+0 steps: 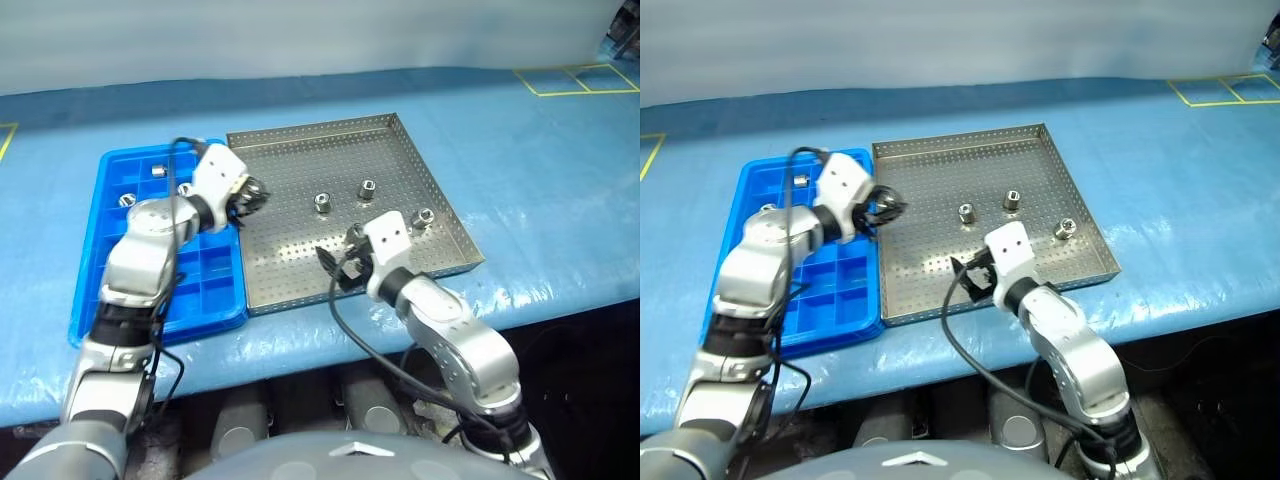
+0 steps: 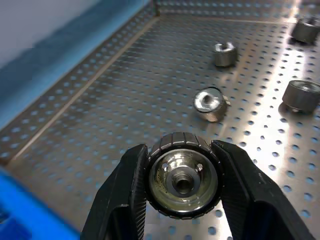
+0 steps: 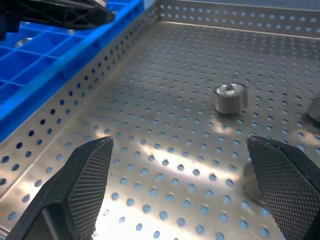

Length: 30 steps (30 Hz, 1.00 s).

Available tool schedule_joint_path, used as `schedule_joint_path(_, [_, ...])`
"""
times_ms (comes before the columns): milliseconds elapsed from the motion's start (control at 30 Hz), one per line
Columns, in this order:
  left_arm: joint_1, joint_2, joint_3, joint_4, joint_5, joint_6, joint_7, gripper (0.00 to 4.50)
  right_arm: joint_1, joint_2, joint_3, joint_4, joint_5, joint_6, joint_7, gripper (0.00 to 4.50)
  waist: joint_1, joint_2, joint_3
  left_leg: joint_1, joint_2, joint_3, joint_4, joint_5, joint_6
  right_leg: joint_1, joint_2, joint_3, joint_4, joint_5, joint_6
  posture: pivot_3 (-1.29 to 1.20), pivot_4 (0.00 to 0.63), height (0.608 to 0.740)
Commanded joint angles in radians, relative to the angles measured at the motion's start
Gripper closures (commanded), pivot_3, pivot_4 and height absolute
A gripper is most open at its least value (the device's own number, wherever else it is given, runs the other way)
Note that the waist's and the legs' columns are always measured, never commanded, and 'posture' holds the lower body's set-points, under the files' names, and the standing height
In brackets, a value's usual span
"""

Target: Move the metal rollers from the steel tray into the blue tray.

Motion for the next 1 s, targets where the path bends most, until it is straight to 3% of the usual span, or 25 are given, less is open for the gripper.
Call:
schedule_joint_path(33, [0.122, -0.043, 0.160, -0.207, 0.003, 0.018, 0.150, 2.80, -0.099, 0.034, 0.080, 0.057, 0.008, -0.059, 0.067, 0.00, 0.013, 0.000, 0.000, 0.000, 0.000, 0.000, 0.000, 0.000, 0.000, 0.000, 0.000, 0.000, 0.000, 0.001, -0.001, -0.01, 0.150, 0.740])
schedule_joint_path(233, [0.338, -0.110, 0.257, -0.417, -0.004, 0.096, 0.271, 2.80, -0.204, 0.071, 0.174, 0.168, 0.007, -0.124, 0.160, 0.00, 0.101, -0.001, 0.000, -0.001, -0.001, -0.003, -0.001, 0.000, 0.000, 0.001, -0.002, -0.003, -0.001, 0.002, -0.005, 0.08, 0.150, 0.740])
schedule_joint_path(433, [0.483, -0.163, 0.252, -0.470, 0.016, 0.110, 0.352, 2.80, -0.215, 0.077, 0.214, 0.206, -0.002, -0.160, 0.202, 0.00, 0.144, -0.002, -0.001, -0.001, -0.002, -0.002, 0.001, 0.000, 0.000, 0.003, -0.004, -0.005, -0.002, 0.000, -0.009, 0.13, 0.150, 0.740])
schedule_joint_path(667, [0.501, -0.199, 0.210, -0.398, -0.002, 0.079, 0.374, 2.80, -0.183, 0.068, 0.201, 0.186, 0.001, -0.149, 0.195, 0.00, 0.152, -0.002, -0.001, 0.000, -0.001, -0.003, 0.001, 0.002, -0.001, 0.002, -0.003, -0.007, -0.001, -0.002, -0.007, 0.13, 0.150, 0.740])
schedule_joint_path(933, [0.455, -0.167, 0.178, -0.328, -0.004, 0.118, 0.373, 2.80, -0.142, 0.058, 0.168, 0.137, -0.001, -0.124, 0.154, 0.00, 0.137, -0.002, -0.001, -0.001, -0.001, -0.002, 0.001, 0.002, -0.001, 0.002, -0.003, -0.008, -0.001, -0.002, -0.008, 0.03, 0.150, 0.740])
schedule_joint_path(1000, [0.455, -0.167, 0.184, -0.330, -0.015, 0.141, 0.374, 2.07, -0.129, 0.057, 0.157, 0.123, 0.000, -0.117, 0.141, 0.00, 0.134, -0.002, -0.001, -0.001, -0.001, -0.002, 0.001, 0.002, -0.001, 0.002, -0.003, -0.007, -0.001, -0.002, -0.008, 0.02, 0.150, 0.740])
